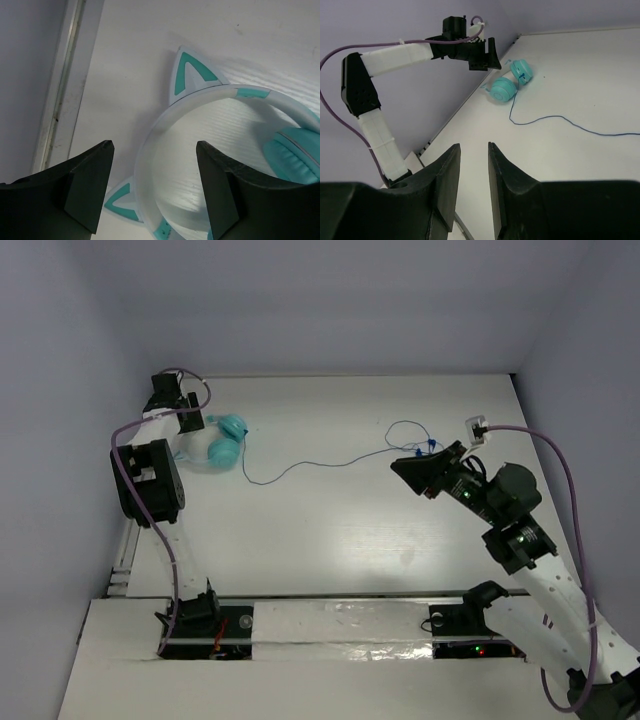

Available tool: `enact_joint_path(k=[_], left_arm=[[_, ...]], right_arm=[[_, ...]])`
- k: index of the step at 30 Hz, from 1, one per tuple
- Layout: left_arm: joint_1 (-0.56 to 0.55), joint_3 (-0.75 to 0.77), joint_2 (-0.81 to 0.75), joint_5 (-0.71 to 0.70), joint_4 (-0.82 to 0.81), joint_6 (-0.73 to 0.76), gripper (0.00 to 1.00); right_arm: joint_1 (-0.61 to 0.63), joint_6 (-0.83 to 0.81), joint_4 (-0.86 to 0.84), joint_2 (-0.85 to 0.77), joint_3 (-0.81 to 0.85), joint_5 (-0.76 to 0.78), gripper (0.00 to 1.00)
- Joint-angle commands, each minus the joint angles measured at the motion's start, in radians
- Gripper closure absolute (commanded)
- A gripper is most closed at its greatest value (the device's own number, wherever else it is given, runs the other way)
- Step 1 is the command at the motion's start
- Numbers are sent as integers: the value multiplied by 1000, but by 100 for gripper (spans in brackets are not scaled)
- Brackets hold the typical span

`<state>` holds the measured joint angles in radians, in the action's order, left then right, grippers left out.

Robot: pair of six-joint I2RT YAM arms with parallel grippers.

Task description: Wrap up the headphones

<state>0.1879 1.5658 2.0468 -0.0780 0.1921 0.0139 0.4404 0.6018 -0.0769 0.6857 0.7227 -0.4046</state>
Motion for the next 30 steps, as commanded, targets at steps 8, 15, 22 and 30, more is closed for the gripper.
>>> enact_joint_path(k=[8, 15, 22, 30], left_arm=[[19, 111, 128, 73, 53, 60, 38], [19, 148, 188, 106, 47, 60, 58], [19, 47, 142, 107, 24, 51, 99], [19, -18, 59, 156, 3, 9, 61]], right_arm=[[8, -16, -50, 25, 7, -7, 65], [8, -19, -58, 48, 7, 0, 66], [8, -23, -54, 61, 17, 13, 66], [8, -30, -35, 34, 14, 16, 66]])
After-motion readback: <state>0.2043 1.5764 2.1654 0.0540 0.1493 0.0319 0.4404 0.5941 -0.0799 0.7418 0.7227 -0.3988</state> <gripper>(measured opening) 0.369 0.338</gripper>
